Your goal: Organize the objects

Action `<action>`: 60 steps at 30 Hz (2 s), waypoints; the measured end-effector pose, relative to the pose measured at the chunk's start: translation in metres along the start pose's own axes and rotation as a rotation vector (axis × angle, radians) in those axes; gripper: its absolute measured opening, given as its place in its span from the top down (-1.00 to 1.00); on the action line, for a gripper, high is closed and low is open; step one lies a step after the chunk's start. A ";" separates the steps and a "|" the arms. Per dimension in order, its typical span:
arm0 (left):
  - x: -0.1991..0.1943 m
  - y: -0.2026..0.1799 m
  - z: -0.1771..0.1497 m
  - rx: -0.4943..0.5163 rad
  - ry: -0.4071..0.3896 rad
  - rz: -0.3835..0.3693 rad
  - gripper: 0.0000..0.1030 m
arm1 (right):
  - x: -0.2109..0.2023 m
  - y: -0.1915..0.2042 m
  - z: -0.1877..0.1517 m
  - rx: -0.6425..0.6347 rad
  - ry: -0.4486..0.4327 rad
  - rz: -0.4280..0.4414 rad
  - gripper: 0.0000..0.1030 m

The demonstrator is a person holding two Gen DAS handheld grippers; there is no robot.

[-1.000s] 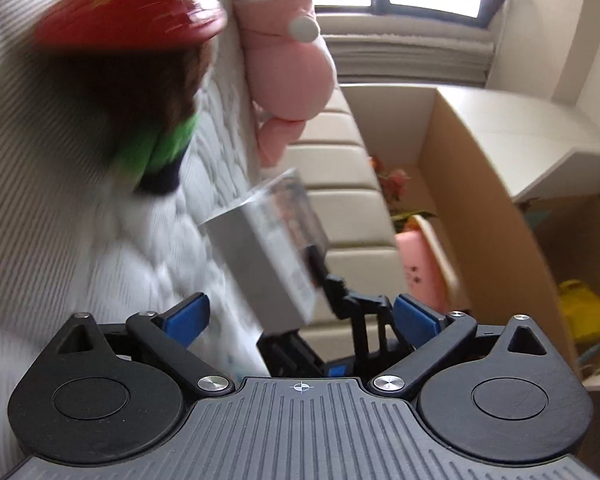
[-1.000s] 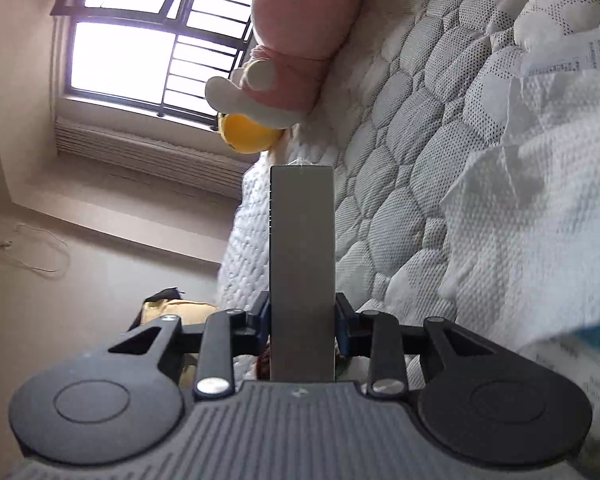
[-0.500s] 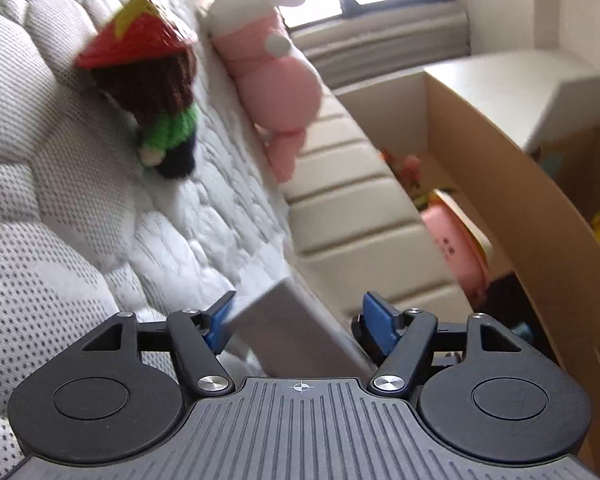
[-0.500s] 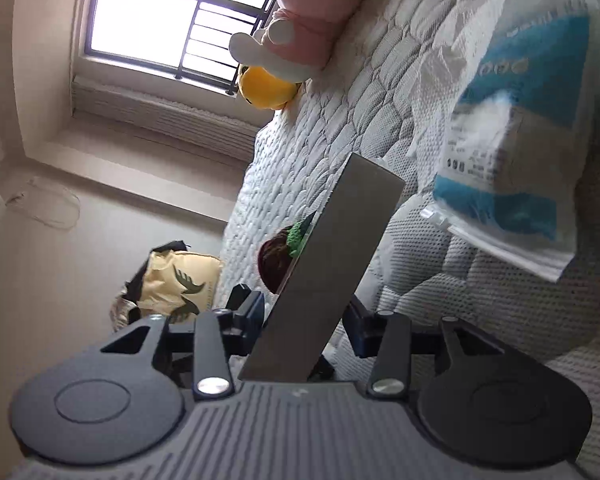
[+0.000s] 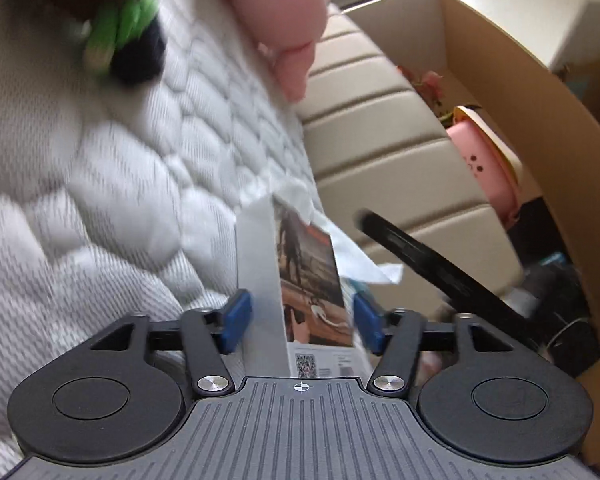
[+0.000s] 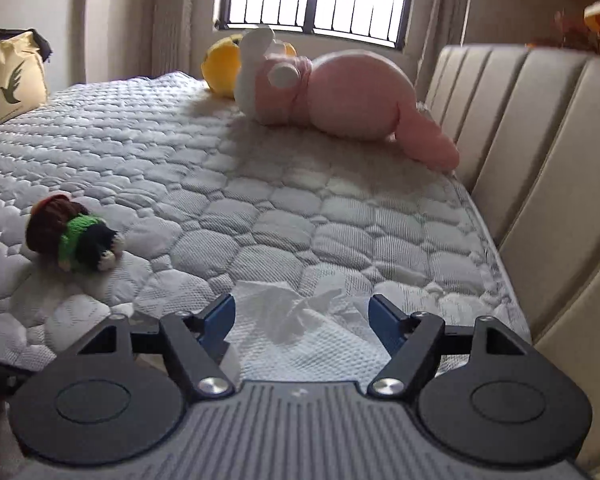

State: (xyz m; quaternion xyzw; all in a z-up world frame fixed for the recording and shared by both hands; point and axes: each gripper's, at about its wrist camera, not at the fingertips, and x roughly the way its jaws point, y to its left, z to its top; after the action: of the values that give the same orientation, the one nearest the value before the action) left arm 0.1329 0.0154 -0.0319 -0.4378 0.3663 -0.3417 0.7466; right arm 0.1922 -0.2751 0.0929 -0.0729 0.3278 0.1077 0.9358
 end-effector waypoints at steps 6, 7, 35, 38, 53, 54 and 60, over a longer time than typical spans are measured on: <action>0.004 0.006 0.006 0.010 0.069 -0.036 -0.45 | -0.042 -0.014 -0.049 0.289 -0.029 0.381 -0.43; 0.007 0.004 0.004 0.031 0.077 -0.033 -0.56 | -0.047 -0.012 -0.060 0.296 -0.005 0.385 -0.43; -0.027 0.005 0.014 -0.083 0.003 0.031 -0.82 | -0.008 0.000 -0.127 0.563 0.143 0.485 -0.33; -0.027 0.014 0.018 -0.148 0.004 -0.012 -0.82 | 0.005 0.006 -0.120 0.606 0.166 0.530 -0.44; -0.038 0.008 0.010 -0.071 -0.091 0.018 -0.72 | 0.032 0.010 -0.152 1.052 0.153 0.928 0.16; -0.037 0.004 0.011 -0.014 -0.093 0.040 -0.38 | 0.021 0.007 -0.145 0.964 0.120 0.887 -0.15; -0.018 -0.026 0.011 0.403 -0.113 0.223 0.11 | -0.072 0.012 -0.100 0.267 -0.107 0.401 -0.60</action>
State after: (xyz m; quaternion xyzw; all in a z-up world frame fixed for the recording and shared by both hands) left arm 0.1283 0.0246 -0.0007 -0.2554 0.2943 -0.2983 0.8713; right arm 0.0746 -0.2957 0.0605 0.1236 0.2971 0.2507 0.9130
